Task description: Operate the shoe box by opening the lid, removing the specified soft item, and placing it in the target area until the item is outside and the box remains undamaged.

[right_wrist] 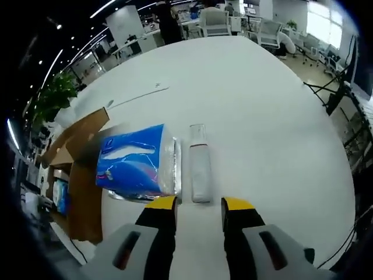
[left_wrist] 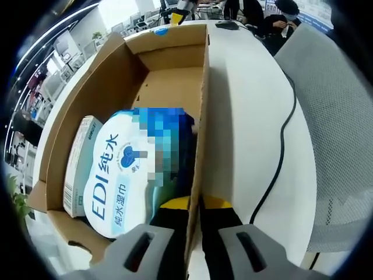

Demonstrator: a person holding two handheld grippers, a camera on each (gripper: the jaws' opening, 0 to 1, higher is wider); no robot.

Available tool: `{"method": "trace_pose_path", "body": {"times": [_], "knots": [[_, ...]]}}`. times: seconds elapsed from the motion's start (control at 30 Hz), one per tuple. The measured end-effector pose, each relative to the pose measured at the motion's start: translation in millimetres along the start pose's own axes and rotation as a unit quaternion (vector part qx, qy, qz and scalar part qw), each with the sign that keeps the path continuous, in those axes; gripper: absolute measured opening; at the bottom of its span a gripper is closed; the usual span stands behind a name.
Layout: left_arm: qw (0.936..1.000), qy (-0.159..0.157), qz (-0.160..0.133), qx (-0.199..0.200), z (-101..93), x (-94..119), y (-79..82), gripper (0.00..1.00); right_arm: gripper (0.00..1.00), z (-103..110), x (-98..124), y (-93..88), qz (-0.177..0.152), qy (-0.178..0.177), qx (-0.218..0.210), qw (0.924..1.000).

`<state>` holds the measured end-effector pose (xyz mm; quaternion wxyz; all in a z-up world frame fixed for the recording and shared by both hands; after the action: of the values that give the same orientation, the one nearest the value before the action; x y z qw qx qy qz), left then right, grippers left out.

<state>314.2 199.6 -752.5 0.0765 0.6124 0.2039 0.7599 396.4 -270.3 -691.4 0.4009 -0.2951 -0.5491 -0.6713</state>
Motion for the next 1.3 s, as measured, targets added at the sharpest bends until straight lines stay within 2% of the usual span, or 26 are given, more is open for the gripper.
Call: {"method": "trace_pose_path", "body": {"times": [0.13,0.4,0.57,0.77,0.87,0.93,1.13,1.3], "knots": [[1.0000,0.002,0.001,-0.001,-0.8,0,-0.5,0.04,0.26,6,20,-9.1,-0.024,0.004,-0.002,0.9997],[1.0000,0.001,0.004,0.002,-0.7,0,-0.6,0.04,0.26,17,57,-31.0,-0.053,-0.005,0.030,0.9981],[1.0000,0.002,0.002,-0.001,-0.8,1,-1.6,0.04,0.26,24,76,-41.8,-0.070,-0.011,0.045,0.9965],[1.0000,0.002,0.003,0.004,-0.8,1,-1.6,0.04,0.28,35,90,-57.6,-0.091,-0.004,0.037,0.9951],[1.0000,0.004,0.003,0.002,-0.9,1,-1.8,0.04,0.28,38,98,-58.1,-0.106,-0.006,0.033,0.9938],[1.0000,0.004,0.002,0.001,-0.7,2,-1.8,0.04,0.29,40,109,-56.3,-0.128,-0.012,0.028,0.9913],[1.0000,0.005,0.002,0.000,-0.7,2,-1.5,0.04,0.31,48,127,-52.8,-0.142,0.007,0.019,0.9897],[1.0000,0.005,0.002,-0.001,-0.1,1,-1.7,0.04,0.35,62,149,-45.0,-0.175,0.019,0.046,0.9833]]}}
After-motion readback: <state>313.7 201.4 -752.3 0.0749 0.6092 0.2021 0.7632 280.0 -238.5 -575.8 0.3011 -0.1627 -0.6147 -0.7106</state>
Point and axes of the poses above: the point that each gripper's makers call its tool centre point, and the gripper's own axes: x roughly backward along the fingers, z roughly to its left, y roughly out of its top, the point moved 7 cm from there along x, roughly backward along the fingers, and after that the axes turned 5 degrees about y, right-handed, at the moved point
